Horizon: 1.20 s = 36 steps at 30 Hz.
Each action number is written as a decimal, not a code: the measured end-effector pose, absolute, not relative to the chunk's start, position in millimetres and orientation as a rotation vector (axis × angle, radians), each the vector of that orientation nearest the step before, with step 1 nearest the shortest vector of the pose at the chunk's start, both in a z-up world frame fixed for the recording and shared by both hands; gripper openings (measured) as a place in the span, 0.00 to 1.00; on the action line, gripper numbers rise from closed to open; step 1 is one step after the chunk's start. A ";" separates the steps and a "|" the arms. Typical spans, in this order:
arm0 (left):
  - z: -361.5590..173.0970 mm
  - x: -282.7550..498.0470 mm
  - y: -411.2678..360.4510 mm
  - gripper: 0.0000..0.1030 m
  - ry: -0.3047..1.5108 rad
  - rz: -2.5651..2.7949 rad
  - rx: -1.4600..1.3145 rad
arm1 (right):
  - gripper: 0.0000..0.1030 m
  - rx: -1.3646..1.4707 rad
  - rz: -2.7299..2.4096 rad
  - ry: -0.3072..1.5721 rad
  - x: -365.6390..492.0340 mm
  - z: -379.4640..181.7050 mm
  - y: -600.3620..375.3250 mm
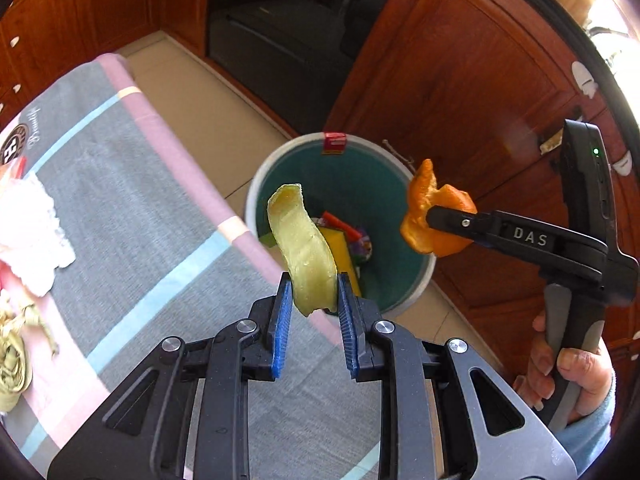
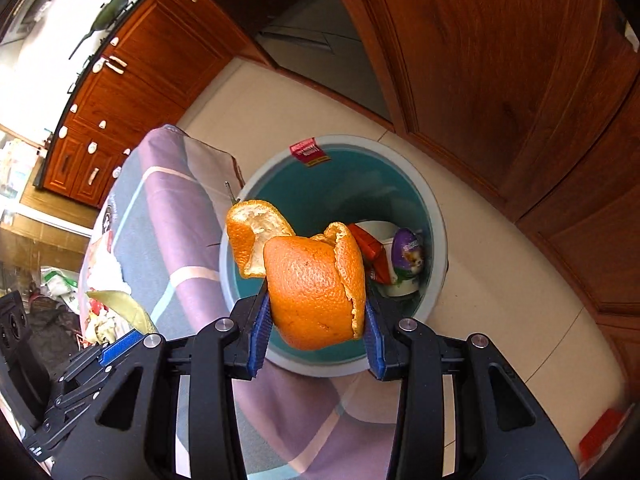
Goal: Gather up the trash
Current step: 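Carry the peel and husk strip over the bin and open both tools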
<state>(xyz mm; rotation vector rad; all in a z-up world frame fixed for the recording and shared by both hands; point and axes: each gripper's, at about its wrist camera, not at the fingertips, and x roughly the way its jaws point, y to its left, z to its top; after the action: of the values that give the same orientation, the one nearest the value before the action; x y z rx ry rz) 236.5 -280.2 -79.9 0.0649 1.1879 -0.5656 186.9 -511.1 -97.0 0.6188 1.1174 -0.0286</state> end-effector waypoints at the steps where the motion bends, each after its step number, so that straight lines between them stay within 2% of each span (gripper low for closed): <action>1: -81.8 239.1 -284.0 0.22 1.192 -0.575 0.072 | 0.37 0.616 -0.032 1.121 189.0 -98.7 -511.0; 3: -85.2 243.9 -290.3 0.22 1.199 -0.592 0.089 | 0.40 0.614 -0.037 1.126 193.6 -101.6 -510.7; 5: -88.1 247.4 -297.9 0.23 1.203 -0.606 0.102 | 0.52 0.620 -0.050 1.126 196.6 -104.4 -511.0; 6: -89.6 249.6 -300.5 0.23 1.205 -0.610 0.105 | 0.62 0.626 -0.053 1.124 197.8 -105.2 -511.5; 9: -93.6 248.1 -304.6 0.23 1.216 -0.623 0.103 | 0.65 0.613 -0.070 1.119 198.9 -104.6 -512.1; 11: -97.6 249.4 -306.9 0.23 1.224 -0.628 0.106 | 0.71 0.619 -0.074 1.126 199.7 -106.3 -514.2; 25: -120.9 252.4 -348.8 0.25 1.278 -0.716 0.135 | 0.79 0.638 -0.150 1.119 190.7 -102.2 -533.9; 27: -120.5 248.7 -352.7 0.34 1.276 -0.725 0.148 | 0.79 0.637 -0.154 1.118 189.7 -101.6 -534.8; 28: -120.2 247.4 -353.6 0.48 1.269 -0.727 0.150 | 0.79 0.638 -0.156 1.117 188.7 -100.9 -535.1; 29: -119.7 246.1 -354.1 0.56 1.253 -0.722 0.154 | 0.79 0.641 -0.157 1.119 188.6 -101.0 -535.2; 36: -117.3 247.7 -338.7 0.80 1.262 -0.655 0.115 | 0.79 0.646 -0.152 1.128 187.5 -100.2 -531.9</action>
<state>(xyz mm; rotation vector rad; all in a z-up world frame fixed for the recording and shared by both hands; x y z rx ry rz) 247.7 -338.7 -117.3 0.1146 1.2618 -0.6549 187.5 -531.9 -100.2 0.6459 1.1279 -0.1523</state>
